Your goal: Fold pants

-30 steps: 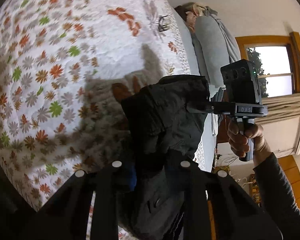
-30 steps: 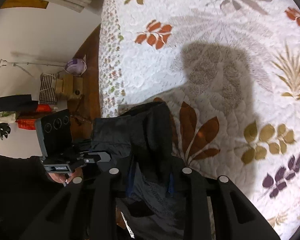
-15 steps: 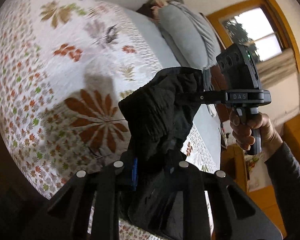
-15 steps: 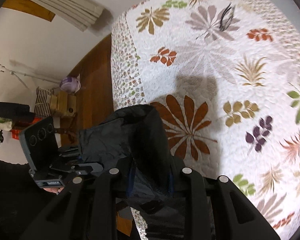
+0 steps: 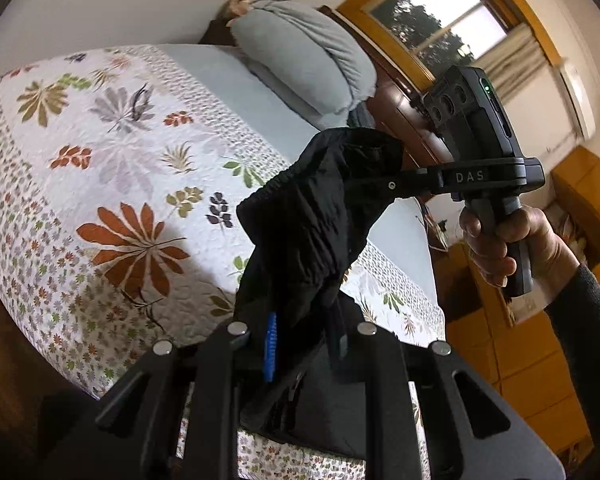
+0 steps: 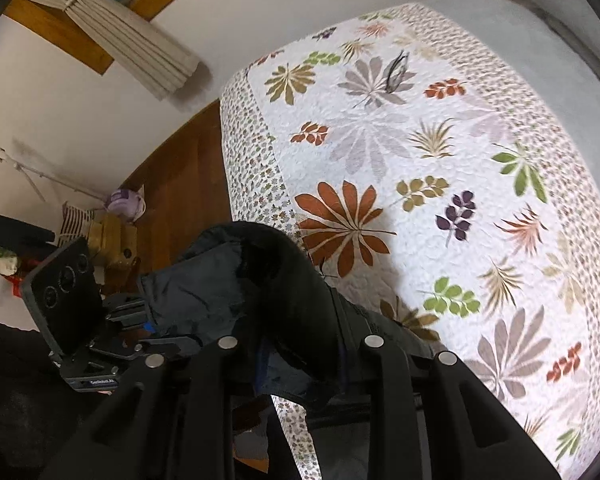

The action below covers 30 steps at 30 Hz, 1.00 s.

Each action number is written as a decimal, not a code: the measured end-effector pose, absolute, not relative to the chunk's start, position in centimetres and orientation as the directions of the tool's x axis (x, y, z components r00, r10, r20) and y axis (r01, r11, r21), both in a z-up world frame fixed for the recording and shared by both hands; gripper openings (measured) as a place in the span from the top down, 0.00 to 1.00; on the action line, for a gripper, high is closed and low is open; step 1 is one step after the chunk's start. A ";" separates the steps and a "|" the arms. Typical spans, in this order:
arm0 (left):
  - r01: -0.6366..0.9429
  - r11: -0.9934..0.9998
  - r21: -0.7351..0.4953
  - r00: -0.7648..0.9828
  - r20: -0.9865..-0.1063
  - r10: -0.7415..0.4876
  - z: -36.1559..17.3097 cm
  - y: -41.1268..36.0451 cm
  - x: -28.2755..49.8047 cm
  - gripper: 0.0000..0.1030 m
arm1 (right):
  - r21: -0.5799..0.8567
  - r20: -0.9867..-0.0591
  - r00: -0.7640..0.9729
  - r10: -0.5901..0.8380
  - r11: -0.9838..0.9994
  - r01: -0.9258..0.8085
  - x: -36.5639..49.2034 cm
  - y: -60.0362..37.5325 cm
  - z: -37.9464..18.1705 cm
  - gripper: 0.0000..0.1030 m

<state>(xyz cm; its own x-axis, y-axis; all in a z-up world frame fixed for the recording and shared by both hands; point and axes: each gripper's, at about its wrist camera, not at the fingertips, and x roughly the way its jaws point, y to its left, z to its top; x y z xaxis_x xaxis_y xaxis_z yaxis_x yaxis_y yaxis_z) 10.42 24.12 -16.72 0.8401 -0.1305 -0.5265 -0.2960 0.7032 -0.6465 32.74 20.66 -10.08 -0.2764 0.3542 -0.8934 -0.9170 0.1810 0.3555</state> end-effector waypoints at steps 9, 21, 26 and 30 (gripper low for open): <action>-0.241 0.789 -0.565 0.827 -0.545 -0.138 -14.3 19.8 10.7 0.83 | 0.334 -0.880 -0.213 0.424 0.234 -0.913 32.2 15.2 -7.9 0.75; -0.174 0.858 -0.483 0.812 -0.563 -0.152 -12.5 15.2 11.5 0.83 | 0.316 -0.871 -0.157 0.465 0.286 -0.905 32.1 9.4 -6.3 0.75; -0.148 0.878 -0.455 0.807 -0.569 -0.159 -12.1 13.7 11.9 0.83 | 0.310 -0.869 -0.139 0.476 0.303 -0.901 32.3 7.6 -6.2 0.75; -0.129 0.888 -0.441 0.803 -0.572 -0.166 -11.8 12.6 12.2 0.83 | 0.300 -0.871 -0.121 0.477 0.320 -0.899 32.4 6.2 -6.1 0.75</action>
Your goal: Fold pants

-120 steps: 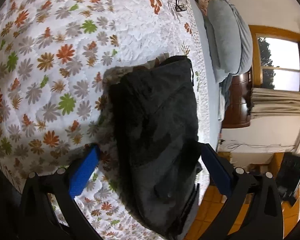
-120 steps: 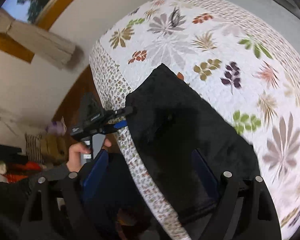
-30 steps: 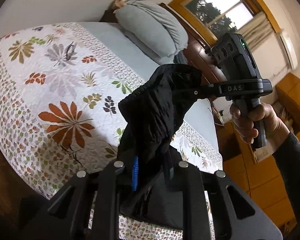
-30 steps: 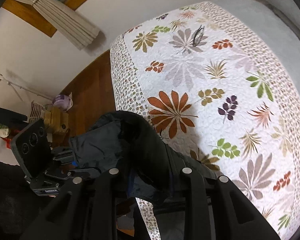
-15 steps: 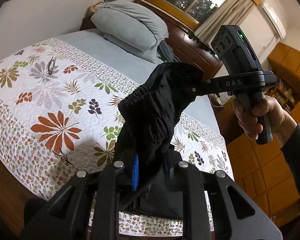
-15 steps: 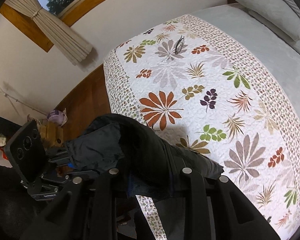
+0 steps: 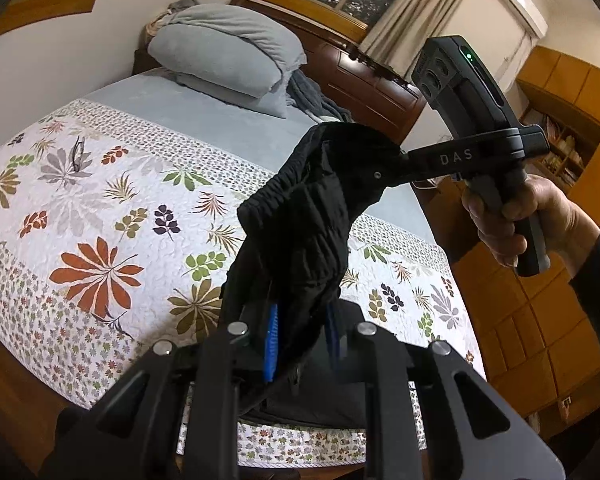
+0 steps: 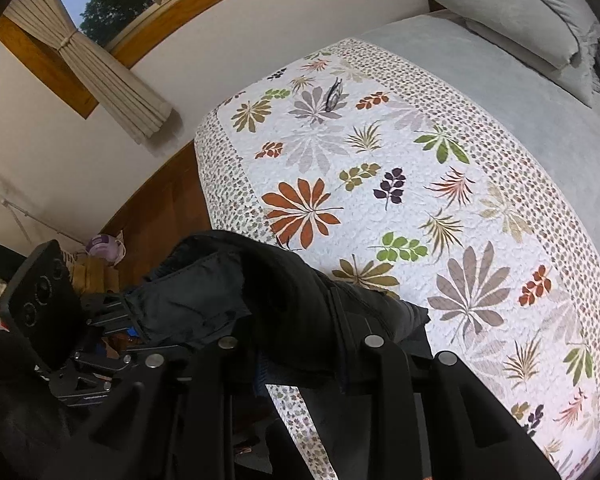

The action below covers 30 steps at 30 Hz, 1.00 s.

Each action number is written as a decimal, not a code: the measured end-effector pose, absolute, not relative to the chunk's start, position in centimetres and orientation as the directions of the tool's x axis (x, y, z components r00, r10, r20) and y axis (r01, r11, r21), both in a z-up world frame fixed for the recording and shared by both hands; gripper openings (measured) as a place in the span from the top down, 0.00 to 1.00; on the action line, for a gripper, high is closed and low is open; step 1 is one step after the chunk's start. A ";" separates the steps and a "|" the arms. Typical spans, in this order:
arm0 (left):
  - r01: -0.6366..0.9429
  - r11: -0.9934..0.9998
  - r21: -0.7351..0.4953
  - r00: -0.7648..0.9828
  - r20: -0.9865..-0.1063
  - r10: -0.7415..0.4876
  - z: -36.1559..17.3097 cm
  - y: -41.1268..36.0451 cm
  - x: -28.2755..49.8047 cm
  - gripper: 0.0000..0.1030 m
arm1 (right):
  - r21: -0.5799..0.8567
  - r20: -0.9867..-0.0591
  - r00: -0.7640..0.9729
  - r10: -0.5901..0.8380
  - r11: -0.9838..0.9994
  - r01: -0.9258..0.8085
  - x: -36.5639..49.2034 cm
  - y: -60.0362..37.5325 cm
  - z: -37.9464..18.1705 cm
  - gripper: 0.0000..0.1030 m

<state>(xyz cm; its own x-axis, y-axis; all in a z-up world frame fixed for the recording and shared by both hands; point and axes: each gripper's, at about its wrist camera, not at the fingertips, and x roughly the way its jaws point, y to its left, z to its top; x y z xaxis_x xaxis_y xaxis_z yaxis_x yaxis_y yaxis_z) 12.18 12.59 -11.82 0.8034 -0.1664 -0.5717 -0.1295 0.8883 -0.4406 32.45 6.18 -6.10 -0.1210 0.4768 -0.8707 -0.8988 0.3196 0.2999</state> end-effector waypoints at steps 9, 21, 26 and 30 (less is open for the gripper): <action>-0.091 0.909 -0.407 0.793 -0.582 -0.182 -11.3 10.3 12.8 0.83 | 0.286 -0.869 -0.086 0.487 0.354 -0.891 32.6 3.4 -6.2 0.75; -0.027 0.935 -0.354 0.772 -0.602 -0.206 -11.0 6.7 13.7 0.83 | 0.262 -0.870 -0.040 0.491 0.393 -0.881 33.0 -0.5 -6.6 0.74; 0.002 0.941 -0.338 0.761 -0.610 -0.220 -11.1 4.9 14.1 0.83 | 0.250 -0.869 -0.017 0.495 0.409 -0.877 33.2 -2.7 -7.0 0.74; 0.032 0.946 -0.322 0.748 -0.620 -0.236 -11.3 3.1 14.7 0.83 | 0.229 -0.869 0.009 0.494 0.418 -0.879 33.5 -4.6 -7.6 0.74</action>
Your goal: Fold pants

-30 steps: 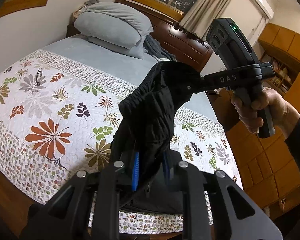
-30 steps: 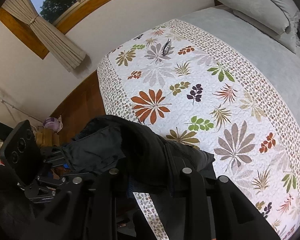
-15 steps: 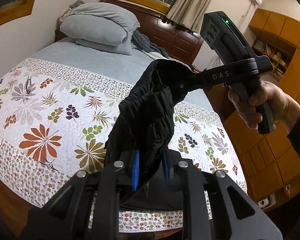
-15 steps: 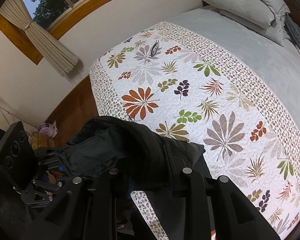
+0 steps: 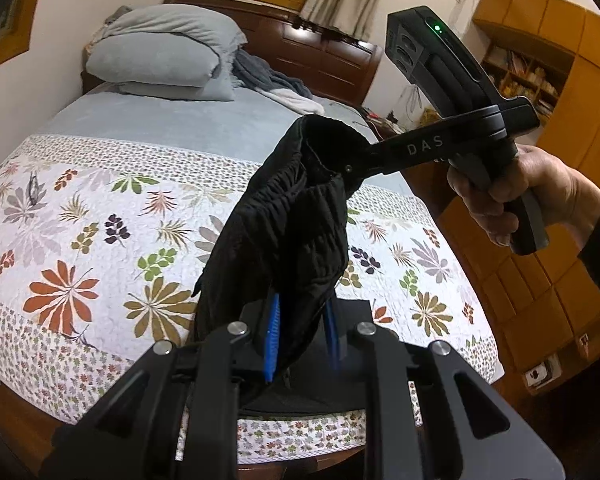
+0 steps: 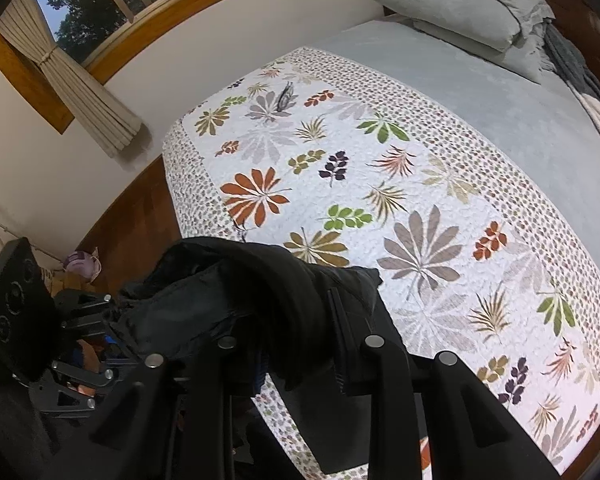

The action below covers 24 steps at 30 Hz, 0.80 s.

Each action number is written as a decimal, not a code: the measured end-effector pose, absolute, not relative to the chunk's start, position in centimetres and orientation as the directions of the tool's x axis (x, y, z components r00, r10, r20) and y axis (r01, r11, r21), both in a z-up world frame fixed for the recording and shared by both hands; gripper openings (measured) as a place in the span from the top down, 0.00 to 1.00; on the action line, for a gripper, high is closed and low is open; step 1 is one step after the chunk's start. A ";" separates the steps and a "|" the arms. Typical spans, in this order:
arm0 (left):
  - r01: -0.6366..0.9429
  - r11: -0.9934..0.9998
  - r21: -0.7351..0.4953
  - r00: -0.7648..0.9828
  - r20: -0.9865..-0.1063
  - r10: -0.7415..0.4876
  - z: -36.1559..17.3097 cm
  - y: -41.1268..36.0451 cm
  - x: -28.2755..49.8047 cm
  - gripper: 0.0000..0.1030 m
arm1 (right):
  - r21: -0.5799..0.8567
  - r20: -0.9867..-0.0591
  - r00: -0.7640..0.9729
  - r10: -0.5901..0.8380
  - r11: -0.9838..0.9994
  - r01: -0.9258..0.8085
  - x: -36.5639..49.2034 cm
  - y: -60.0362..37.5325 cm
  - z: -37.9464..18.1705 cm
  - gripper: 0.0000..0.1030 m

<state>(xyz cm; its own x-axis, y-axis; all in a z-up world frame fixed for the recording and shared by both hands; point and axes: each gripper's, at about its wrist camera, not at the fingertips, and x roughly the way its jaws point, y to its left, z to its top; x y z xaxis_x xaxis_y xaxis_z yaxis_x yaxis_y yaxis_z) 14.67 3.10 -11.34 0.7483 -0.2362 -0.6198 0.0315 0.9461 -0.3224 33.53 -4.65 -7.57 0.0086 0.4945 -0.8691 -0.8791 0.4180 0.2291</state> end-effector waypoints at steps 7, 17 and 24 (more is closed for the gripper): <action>0.080 0.949 -0.306 0.721 -0.639 -0.267 -12.3 0.2 16.0 0.83 | 0.206 -0.866 0.040 0.499 0.428 -0.880 34.2 -8.0 -8.9 0.74; 0.135 0.952 -0.274 0.675 -0.678 -0.291 -14.3 -3.6 18.0 0.83 | 0.182 -0.855 0.070 0.513 0.425 -0.887 35.3 -12.3 -11.9 0.74; 0.172 0.951 -0.257 0.628 -0.716 -0.306 -16.4 -6.4 19.3 0.83 | 0.184 -0.861 0.071 0.504 0.439 -0.879 36.2 -15.2 -15.0 0.73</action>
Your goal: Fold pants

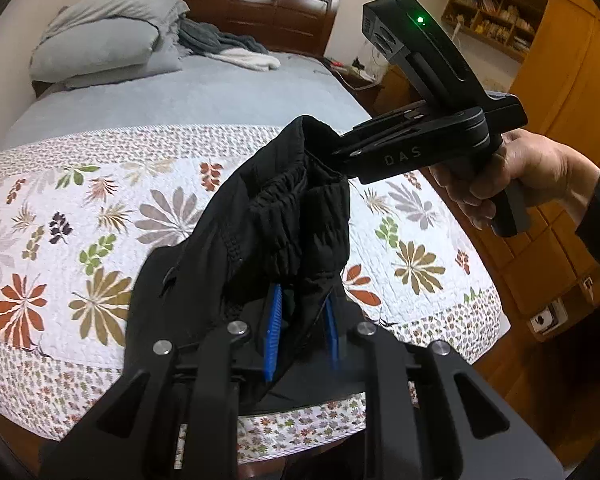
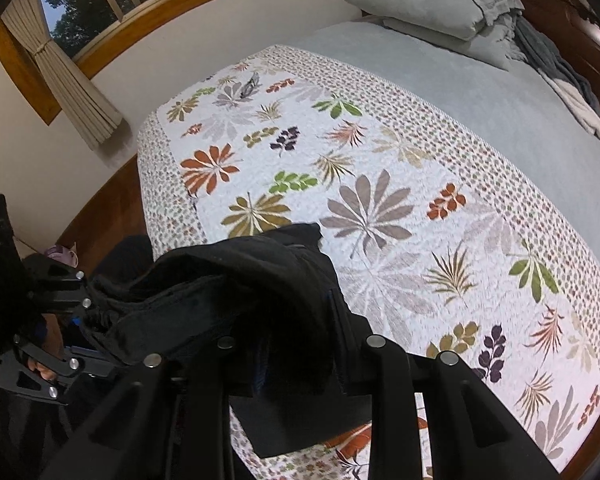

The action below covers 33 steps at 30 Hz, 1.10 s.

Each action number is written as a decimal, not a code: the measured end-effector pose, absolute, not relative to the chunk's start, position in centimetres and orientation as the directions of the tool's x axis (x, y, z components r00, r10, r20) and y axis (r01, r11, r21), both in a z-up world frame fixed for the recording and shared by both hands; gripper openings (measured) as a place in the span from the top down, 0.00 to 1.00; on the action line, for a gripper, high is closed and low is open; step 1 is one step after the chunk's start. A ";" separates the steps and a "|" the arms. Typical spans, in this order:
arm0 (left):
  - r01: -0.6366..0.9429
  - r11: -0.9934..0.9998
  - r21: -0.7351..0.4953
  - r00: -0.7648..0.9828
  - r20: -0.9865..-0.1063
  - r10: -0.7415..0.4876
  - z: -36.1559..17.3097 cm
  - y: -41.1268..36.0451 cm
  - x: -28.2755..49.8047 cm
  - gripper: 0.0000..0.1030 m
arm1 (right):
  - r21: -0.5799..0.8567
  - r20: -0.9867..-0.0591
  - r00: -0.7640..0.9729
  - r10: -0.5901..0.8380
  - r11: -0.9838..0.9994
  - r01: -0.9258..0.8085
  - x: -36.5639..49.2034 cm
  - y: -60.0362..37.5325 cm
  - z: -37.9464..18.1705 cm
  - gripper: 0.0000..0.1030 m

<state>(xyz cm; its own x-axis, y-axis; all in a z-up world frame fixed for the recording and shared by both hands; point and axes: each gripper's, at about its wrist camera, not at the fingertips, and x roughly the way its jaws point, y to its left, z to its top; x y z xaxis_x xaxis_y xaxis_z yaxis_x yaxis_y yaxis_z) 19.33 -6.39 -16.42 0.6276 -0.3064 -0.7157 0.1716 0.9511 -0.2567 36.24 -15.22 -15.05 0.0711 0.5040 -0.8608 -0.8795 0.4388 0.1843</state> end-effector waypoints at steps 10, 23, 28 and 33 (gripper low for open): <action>0.214 0.944 -0.250 0.561 -0.760 -0.328 -19.7 -9.6 20.6 0.83 | 0.197 -0.872 0.061 0.485 0.463 -0.864 37.3 -19.0 -19.6 0.72; 0.247 0.937 -0.248 0.482 -0.807 -0.341 -23.7 -12.3 21.7 0.83 | 0.207 -0.888 0.038 0.459 0.471 -0.857 38.0 -21.4 -24.2 0.71; 0.255 0.933 -0.254 0.445 -0.826 -0.346 -25.4 -13.2 22.0 0.83 | 0.225 -0.890 0.022 0.455 0.480 -0.848 38.3 -22.4 -26.3 0.71; 0.254 0.930 -0.267 0.407 -0.842 -0.353 -27.3 -13.9 22.5 0.83 | 0.231 -0.896 0.012 0.443 0.490 -0.840 38.6 -23.2 -28.4 0.70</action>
<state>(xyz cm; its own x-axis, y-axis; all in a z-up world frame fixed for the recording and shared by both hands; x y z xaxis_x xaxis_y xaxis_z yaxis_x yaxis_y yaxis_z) 22.45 -13.92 -27.28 0.4069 -0.3533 -0.8424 0.2541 0.9296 -0.2670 38.63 -23.17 -28.45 0.0122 0.4434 -0.8962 -0.8404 0.4902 0.2311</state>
